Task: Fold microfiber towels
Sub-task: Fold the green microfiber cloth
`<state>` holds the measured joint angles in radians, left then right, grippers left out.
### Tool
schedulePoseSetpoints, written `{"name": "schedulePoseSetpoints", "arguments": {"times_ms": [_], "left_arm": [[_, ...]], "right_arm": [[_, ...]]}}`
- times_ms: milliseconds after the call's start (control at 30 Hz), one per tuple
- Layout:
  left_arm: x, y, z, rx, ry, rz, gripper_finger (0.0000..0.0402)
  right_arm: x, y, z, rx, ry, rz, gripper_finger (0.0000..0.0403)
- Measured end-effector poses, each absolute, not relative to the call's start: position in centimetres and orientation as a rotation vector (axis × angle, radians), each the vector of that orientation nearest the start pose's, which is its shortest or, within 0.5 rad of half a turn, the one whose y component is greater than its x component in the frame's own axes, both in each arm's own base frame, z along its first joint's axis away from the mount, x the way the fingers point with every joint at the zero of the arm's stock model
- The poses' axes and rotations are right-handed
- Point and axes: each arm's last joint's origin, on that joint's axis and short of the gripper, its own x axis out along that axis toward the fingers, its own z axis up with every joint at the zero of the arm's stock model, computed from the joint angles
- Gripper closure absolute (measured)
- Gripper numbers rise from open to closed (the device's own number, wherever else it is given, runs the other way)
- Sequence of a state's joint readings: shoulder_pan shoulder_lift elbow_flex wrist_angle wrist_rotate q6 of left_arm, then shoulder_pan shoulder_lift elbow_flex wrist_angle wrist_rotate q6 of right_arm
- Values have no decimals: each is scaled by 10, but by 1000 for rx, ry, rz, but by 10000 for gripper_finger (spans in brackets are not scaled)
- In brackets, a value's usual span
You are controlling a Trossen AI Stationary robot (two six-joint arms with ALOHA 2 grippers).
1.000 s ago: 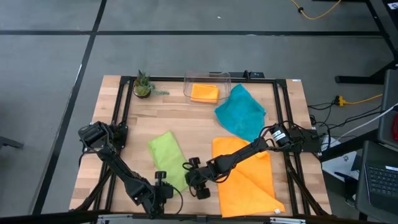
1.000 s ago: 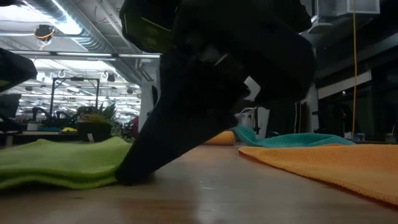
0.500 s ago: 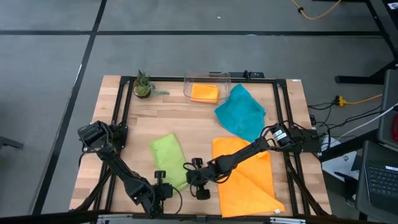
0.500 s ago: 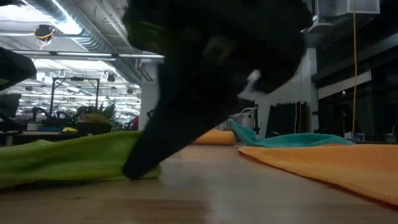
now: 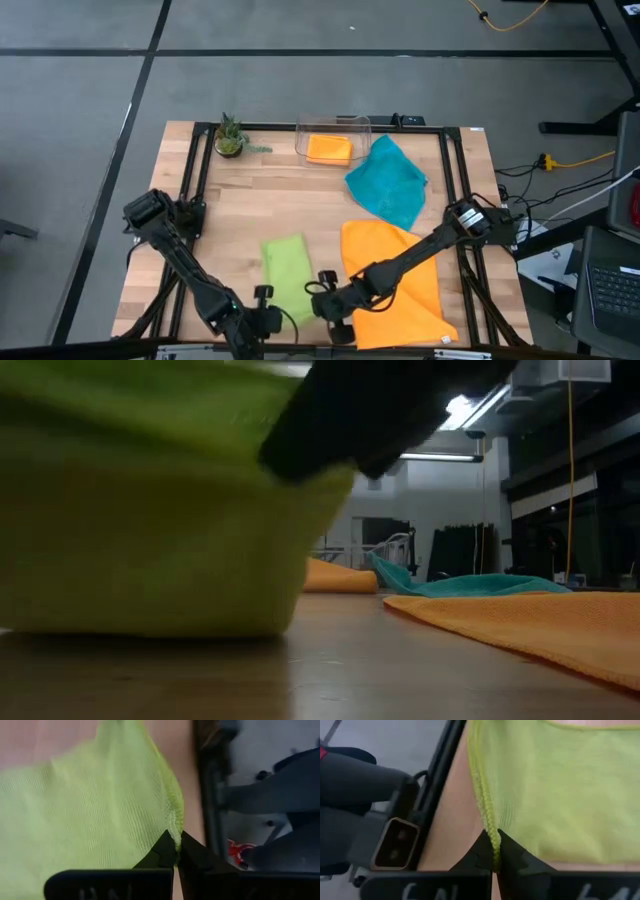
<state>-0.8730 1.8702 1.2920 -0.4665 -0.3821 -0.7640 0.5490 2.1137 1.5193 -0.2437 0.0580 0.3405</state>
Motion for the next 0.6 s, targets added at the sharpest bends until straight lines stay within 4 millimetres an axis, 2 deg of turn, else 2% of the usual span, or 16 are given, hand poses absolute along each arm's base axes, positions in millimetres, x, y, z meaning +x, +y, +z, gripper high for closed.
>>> {"name": "schedulePoseSetpoints", "arguments": {"times_ms": [133, 333, 467, 600], "left_arm": [[259, -290, 207, -17, 919, -119, 401], [256, -280, 217, 100, 1003, -42, 401], [251, -272, 215, 154, 1062, 24, 401], [246, -262, 213, 208, 1121, 104, 401]], "right_arm": [[390, 239, 173, 20, 842, 278, 399], [401, 233, 193, -142, 756, 197, 399], [411, 219, 199, -233, 721, 138, 399], [420, 197, 196, -233, 736, 101, 399]]}}
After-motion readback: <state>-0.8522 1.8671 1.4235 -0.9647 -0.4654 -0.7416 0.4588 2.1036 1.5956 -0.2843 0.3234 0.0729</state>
